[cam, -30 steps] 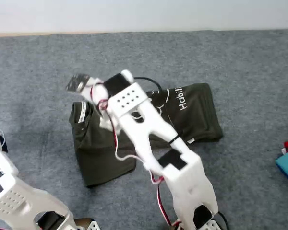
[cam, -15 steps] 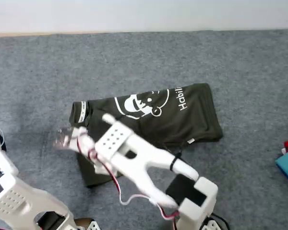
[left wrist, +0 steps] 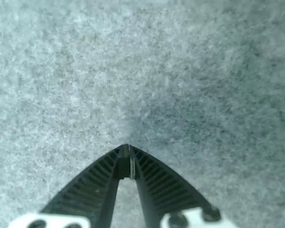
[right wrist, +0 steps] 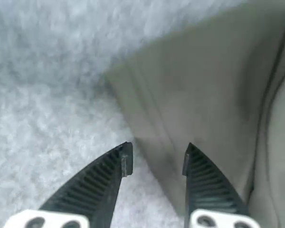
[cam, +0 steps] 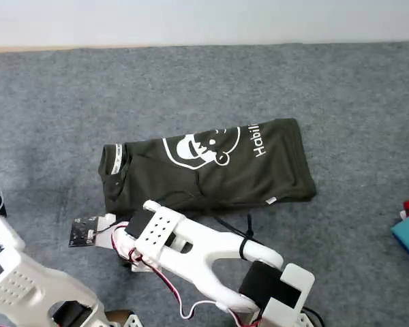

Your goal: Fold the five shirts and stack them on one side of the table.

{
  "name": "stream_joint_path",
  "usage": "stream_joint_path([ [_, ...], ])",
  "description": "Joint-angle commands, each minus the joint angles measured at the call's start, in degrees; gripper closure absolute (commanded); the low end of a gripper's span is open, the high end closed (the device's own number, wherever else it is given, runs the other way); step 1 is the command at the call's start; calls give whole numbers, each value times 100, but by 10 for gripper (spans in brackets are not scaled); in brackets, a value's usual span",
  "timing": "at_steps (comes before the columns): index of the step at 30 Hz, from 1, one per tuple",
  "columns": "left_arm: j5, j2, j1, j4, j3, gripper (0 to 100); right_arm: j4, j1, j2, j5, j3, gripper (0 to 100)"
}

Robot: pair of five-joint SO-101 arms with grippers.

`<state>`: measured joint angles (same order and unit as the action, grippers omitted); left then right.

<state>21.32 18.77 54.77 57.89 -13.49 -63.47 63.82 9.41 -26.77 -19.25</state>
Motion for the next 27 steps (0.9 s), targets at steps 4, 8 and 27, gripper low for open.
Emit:
stream_joint_path([
  [4,26,-413,44,-88,180,996,338,22,505,-185,158,814],
  [8,26,-413,44,-88,180,996,312,22,760,-185,431,815],
  [27,26,-413,44,-70,171,996,119,4,787,-202,607,987],
])
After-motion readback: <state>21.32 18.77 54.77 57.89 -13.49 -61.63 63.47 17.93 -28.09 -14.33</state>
